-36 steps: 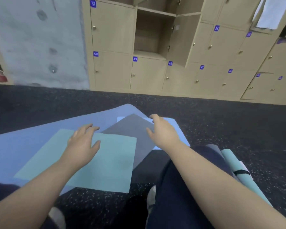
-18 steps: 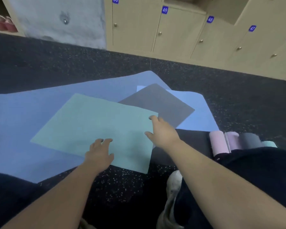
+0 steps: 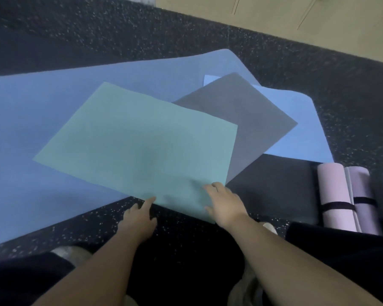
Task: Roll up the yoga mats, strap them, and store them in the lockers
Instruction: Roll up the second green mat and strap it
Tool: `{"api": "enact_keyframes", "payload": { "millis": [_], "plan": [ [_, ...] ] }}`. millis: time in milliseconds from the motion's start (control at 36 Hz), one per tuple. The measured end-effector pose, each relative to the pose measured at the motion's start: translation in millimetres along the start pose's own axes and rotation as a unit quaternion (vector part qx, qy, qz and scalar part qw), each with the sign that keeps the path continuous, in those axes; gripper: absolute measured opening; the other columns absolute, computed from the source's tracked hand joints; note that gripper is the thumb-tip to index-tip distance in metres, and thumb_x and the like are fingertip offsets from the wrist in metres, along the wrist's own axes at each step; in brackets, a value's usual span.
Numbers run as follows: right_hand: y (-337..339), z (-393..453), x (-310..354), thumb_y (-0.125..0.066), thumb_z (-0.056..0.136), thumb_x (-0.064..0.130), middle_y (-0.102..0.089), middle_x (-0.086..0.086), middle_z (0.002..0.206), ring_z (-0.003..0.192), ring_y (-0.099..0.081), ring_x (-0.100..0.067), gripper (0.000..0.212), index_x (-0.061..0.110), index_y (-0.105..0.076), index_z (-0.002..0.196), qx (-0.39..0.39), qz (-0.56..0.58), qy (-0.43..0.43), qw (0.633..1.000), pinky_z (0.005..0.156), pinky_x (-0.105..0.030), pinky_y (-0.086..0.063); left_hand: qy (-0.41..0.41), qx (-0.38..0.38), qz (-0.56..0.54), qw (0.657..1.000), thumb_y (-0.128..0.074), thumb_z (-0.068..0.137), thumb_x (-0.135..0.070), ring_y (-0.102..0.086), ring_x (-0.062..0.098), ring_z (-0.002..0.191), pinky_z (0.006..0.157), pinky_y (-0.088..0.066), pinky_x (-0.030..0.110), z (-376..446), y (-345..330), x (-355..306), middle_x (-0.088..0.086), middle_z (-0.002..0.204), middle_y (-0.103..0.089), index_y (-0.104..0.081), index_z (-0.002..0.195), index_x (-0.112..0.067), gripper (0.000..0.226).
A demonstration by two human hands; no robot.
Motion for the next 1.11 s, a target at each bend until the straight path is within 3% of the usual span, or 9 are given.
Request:
{"api": "enact_keyframes", "payload": {
  "millis": [222, 500, 583, 722, 889, 1000, 1111],
  "plan": [
    [-29.4, 14.2, -1.4, -0.057, 0.096, 0.029, -0.018, -0.002, 0.158, 0.143, -0.026, -0.024, 0.064, 0.039, -0.025, 0.150, 0.061, 0.032, 0.014, 0.998, 0.112, -0.038, -0.028, -0.023, 0.029, 0.008, 0.999, -0.045, 0.099, -0.036, -0.006, 0.032, 0.147, 0.115, -0.023, 0.049, 15.2, -19.2, -2.8, 0.013, 0.161, -0.008, -0.006, 0.151, -0.044, 0.065],
    [-36.6, 22.7, 12.2, -0.058, 0.096, 0.027, -0.015, -0.005, 0.160, 0.145, -0.023, -0.026, 0.061, 0.035, -0.029, 0.149, 0.065, 0.040, 0.046, 0.996, 0.114, -0.039, -0.028, -0.033, 0.032, -0.035, 0.998, -0.051, 0.096, -0.033, -0.001, 0.033, 0.148, 0.117, -0.018, 0.048, 26.4, -25.8, -9.9, 0.015, 0.160, -0.004, -0.012, 0.152, -0.038, 0.068],
    [-37.3, 21.7, 12.5, -0.058, 0.096, 0.028, -0.013, -0.005, 0.161, 0.145, -0.022, -0.026, 0.061, 0.035, -0.029, 0.149, 0.070, 0.037, 0.050, 0.996, 0.115, -0.040, -0.028, -0.039, -0.002, -0.059, 0.997, -0.053, 0.094, -0.033, -0.002, 0.033, 0.148, 0.118, -0.017, 0.044, 26.0, -27.2, -10.7, 0.017, 0.159, -0.009, -0.015, 0.153, -0.030, 0.070],
    [-35.7, 23.4, 17.8, -0.057, 0.096, 0.029, -0.010, -0.005, 0.162, 0.146, -0.022, -0.027, 0.061, 0.035, -0.028, 0.150, 0.064, 0.053, 0.052, 0.995, 0.115, -0.036, -0.024, -0.074, -0.078, -0.057, 0.993, -0.052, 0.095, -0.028, 0.006, 0.031, 0.148, 0.116, -0.016, 0.043, 9.9, -22.1, -20.4, 0.018, 0.159, 0.009, -0.007, 0.154, -0.024, 0.075],
    [-26.7, 28.0, 33.6, -0.054, 0.098, 0.034, -0.011, -0.002, 0.162, 0.148, -0.015, -0.027, 0.065, 0.040, -0.018, 0.152, 0.030, 0.061, 0.053, 0.996, 0.118, -0.041, -0.021, -0.133, -0.187, -0.088, 0.969, -0.048, 0.097, -0.023, 0.004, 0.024, 0.148, 0.117, -0.011, 0.037, 5.3, 2.6, -44.2, 0.014, 0.160, 0.011, -0.006, 0.154, -0.013, 0.071],
    [-8.2, 26.4, 41.7, -0.042, 0.098, 0.009, -0.020, -0.001, 0.160, 0.140, -0.032, -0.026, 0.067, 0.040, -0.017, 0.152, -0.023, 0.078, 0.039, 0.996, 0.111, -0.034, -0.032, -0.187, -0.233, -0.085, 0.950, -0.048, 0.097, -0.019, 0.006, 0.021, 0.149, 0.117, -0.009, 0.034, -0.3, 19.2, -60.6, 0.011, 0.161, 0.010, -0.010, 0.153, -0.008, 0.069],
    [20.3, 21.6, 46.2, -0.039, 0.096, 0.007, -0.037, 0.004, 0.152, 0.123, -0.052, -0.026, 0.066, 0.039, -0.022, 0.151, -0.079, 0.097, 0.028, 0.992, 0.097, -0.034, -0.042, -0.218, -0.265, -0.090, 0.935, -0.048, 0.097, -0.018, 0.005, 0.021, 0.149, 0.118, -0.013, 0.038, -6.4, 37.5, -71.6, 0.011, 0.161, 0.010, -0.007, 0.153, -0.007, 0.070]
  ]
}}
Point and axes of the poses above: each hand's wrist, its own z-axis towards the middle knuckle, its own y-axis out of the back of the hand, x = y × z, the point moved 2 cm from there along z, towards the middle knuckle
